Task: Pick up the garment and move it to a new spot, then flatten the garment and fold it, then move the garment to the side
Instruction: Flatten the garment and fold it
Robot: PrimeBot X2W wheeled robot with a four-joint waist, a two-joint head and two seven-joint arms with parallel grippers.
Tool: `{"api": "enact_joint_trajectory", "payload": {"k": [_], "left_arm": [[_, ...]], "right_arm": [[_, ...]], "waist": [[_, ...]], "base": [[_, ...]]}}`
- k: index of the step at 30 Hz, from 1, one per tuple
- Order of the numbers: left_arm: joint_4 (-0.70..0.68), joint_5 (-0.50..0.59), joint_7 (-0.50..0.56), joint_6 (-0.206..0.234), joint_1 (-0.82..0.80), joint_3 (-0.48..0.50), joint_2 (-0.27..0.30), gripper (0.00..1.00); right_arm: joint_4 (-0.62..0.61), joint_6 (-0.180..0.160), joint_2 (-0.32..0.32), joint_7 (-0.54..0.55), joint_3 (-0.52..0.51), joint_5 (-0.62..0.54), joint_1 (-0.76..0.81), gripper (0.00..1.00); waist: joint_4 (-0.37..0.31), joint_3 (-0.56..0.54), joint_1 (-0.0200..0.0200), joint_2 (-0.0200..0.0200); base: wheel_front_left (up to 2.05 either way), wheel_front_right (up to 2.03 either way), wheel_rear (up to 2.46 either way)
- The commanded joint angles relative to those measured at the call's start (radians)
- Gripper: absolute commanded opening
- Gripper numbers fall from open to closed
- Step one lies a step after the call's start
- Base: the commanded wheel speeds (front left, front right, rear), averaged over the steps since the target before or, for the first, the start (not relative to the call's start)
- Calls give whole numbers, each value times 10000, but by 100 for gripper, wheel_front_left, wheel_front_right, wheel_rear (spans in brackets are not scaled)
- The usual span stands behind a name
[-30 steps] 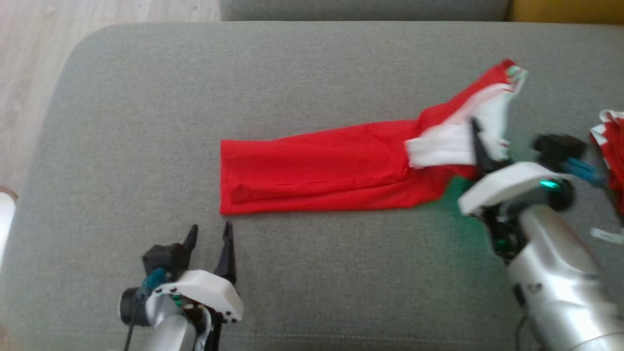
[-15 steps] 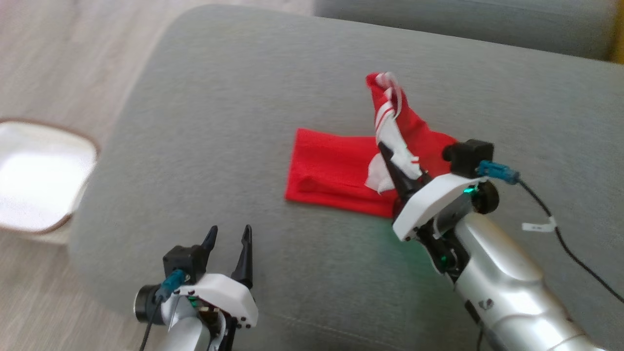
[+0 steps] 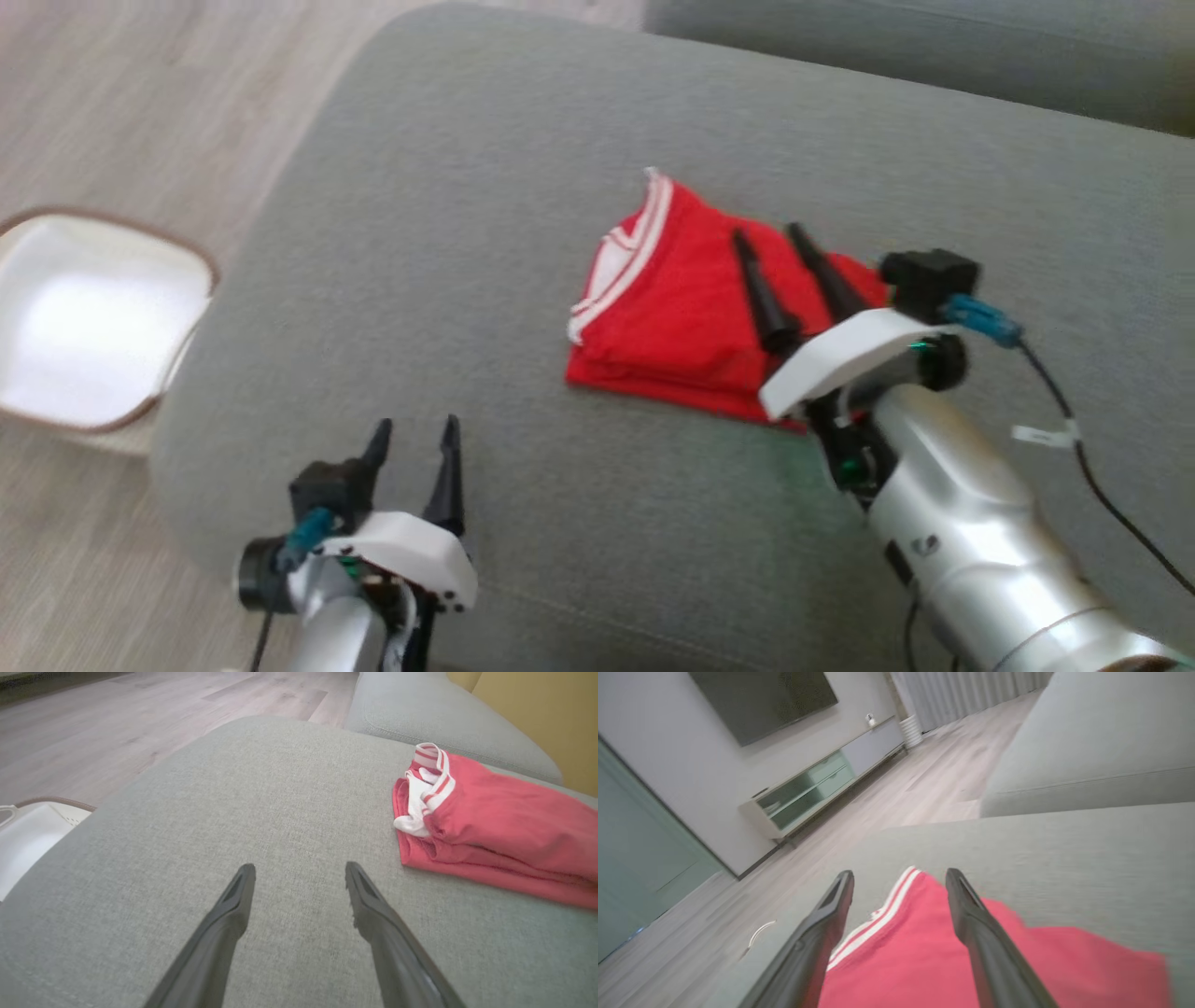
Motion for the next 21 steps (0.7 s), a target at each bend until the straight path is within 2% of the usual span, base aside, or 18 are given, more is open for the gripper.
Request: {"api": "enact_joint_trajectory", "payload": {"k": [1, 2, 3, 9, 12, 15, 21], "left_arm": [[-423, 177, -124, 66, -457, 586, 84, 100], [-466, 240, -124, 87, -463, 718, 84, 100], [-466, 240, -124, 87, -463, 718, 84, 100], [-709, 570, -124, 231, -465, 1358, 83, 100], [-774, 707, -124, 311, -365, 1585, 83, 100], [-767, 810, -124, 354, -186, 1735, 83, 100], [-820, 727, -124, 417, 260, 1819, 83, 100]], "right_arm": [[-39, 65, 144, -183, -557, -420, -124, 100], [-90, 65, 86, -191, -1025, -735, -77, 100], [-90, 65, 86, -191, -1025, -735, -77, 100], [-932, 65, 38, -199, -3791, -2980, 1102, 100], [-1372, 65, 120, -200, -4603, -3756, 1715, 100], [-1722, 65, 164, -201, -4995, -4266, 2272, 100], [-1949, 65, 174, -201, -4627, -3872, 3001, 100]], "waist": [[-686, -189, 0, 0], [-897, -205, 0, 0], [-897, -205, 0, 0], [-1967, -316, 0, 0], [-2350, -419, 0, 0], [-2641, -576, 0, 0], [-2883, -768, 0, 0]], "base": [[0, 0, 0], [0, 0, 0], [0, 0, 0], [0, 0, 0], [0, 0, 0], [0, 0, 0], [0, 0, 0]]}}
